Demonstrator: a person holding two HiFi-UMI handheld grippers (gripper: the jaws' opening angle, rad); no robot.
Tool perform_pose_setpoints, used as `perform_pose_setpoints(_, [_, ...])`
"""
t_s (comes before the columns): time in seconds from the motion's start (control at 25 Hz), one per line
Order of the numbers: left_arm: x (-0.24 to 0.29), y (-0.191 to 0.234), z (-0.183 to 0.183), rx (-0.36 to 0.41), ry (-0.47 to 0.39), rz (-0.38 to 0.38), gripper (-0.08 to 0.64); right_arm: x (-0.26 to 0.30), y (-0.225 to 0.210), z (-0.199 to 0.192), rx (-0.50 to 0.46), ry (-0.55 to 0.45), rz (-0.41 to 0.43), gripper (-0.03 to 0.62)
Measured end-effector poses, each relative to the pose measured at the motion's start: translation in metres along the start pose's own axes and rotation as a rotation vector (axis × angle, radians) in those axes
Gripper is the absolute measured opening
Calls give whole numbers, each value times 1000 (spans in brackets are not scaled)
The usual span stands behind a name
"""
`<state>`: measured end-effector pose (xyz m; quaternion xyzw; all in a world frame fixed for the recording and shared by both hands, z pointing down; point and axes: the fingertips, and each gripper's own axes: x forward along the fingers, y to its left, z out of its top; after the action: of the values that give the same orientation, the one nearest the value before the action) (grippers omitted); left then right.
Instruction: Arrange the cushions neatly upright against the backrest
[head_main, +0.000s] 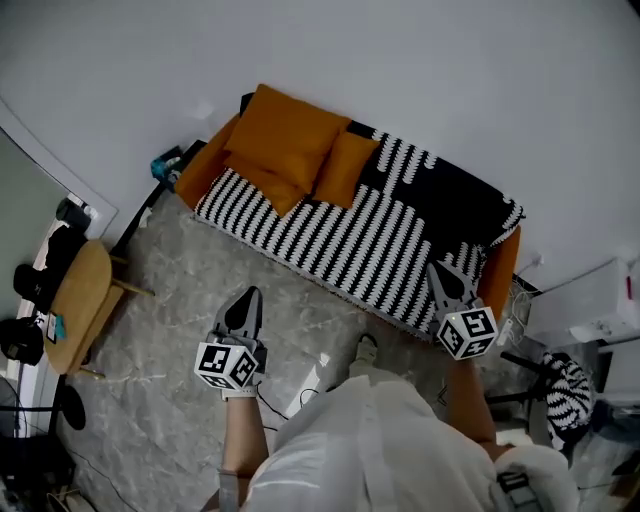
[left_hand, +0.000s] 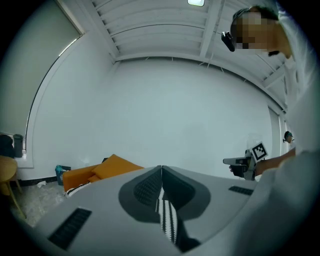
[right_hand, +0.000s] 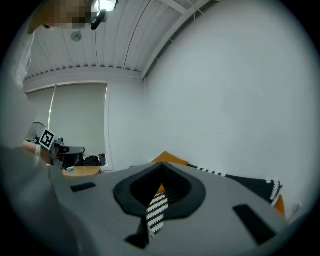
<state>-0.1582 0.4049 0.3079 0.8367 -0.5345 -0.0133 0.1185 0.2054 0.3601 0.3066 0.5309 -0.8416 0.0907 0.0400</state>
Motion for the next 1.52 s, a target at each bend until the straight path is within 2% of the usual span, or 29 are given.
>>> perform_pose_setpoints(0.4, [115,-13,13,10,2,-30,15,71,-69,10,3,25,53,8])
perform_pose_setpoints(0.68, [160,-18,13,25,20,-56,15,106,-86,8,9,45,99,8])
perform_pose_setpoints(0.76, [173,-13,14,27,25,-61,15,118,-90,7,10,56,108,32])
perform_pose_setpoints(1.08, [247,31,6,21,74,-114,15,194,-101,-8,51,112,103,62])
perform_pose_setpoints(1.52, [392,121,-12,-2,177,-254,17,368,-109,-57,191,228,19,126])
